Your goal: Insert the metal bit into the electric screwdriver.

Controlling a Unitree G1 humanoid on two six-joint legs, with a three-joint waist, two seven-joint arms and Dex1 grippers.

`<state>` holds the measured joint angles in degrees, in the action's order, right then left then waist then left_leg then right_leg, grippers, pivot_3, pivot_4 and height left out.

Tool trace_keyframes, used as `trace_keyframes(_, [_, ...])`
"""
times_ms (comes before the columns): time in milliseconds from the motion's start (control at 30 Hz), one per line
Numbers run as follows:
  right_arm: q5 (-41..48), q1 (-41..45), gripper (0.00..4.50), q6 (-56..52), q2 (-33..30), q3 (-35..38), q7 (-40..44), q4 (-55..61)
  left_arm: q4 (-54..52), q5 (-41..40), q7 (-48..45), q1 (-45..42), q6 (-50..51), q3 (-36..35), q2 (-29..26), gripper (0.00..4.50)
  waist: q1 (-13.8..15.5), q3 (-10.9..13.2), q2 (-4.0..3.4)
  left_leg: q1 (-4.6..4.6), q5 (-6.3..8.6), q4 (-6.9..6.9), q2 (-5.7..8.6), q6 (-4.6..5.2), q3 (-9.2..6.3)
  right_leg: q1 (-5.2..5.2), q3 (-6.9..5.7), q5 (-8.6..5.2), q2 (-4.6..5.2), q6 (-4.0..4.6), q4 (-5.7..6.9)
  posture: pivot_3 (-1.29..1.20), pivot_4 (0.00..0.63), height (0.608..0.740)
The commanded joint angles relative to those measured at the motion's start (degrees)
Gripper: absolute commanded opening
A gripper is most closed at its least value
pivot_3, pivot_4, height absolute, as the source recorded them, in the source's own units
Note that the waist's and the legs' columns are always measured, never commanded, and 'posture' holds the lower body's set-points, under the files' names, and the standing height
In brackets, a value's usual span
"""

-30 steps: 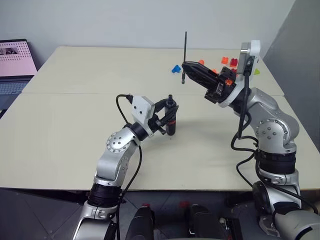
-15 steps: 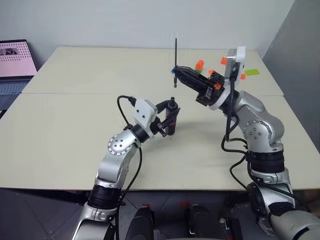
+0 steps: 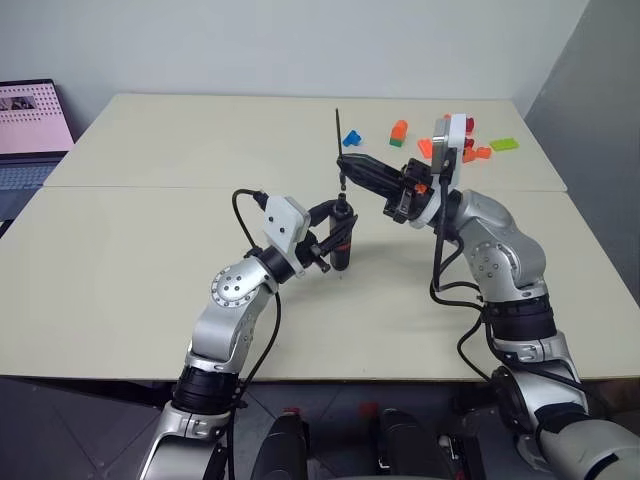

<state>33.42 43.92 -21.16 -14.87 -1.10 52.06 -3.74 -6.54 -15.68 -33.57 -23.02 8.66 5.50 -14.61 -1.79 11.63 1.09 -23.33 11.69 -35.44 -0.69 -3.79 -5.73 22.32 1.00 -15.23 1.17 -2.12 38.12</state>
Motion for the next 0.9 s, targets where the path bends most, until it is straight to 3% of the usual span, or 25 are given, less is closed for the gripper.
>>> trace_keyframes(33, [0.8,2.0,0.00,1.4,-0.1,1.3,1.3,1.5,-2.8,-2.1,-1.9,-1.0,2.0,-0.8,-1.2,1.63,0.0,0.0,0.00,0.00,0.00,0.00,0.00,0.00,0.00,0.00,0.00,0.00,0.00,0.00,0.00,0.00,0.150,0.740])
trace_keyframes(333, [3.4,1.5,0.00,-1.1,-1.2,2.7,0.5,5.6,-9.1,-7.9,-5.3,-1.7,9.8,-1.5,-4.2,1.62,0.0,0.0,-0.01,-0.02,0.00,0.11,0.00,0.00,0.00,0.02,0.00,0.00,0.00,0.01,-0.07,0.00,0.150,0.740])
trace_keyframes(900, [3.6,-2.4,0.00,-2.3,-2.0,1.9,0.7,7.4,-5.5,-4.9,-5.8,0.5,6.8,-1.0,-4.6,1.62,0.0,0.0,-0.01,0.02,0.00,0.21,0.00,0.00,0.02,0.03,0.02,0.00,0.00,0.02,-0.08,0.00,0.150,0.740])
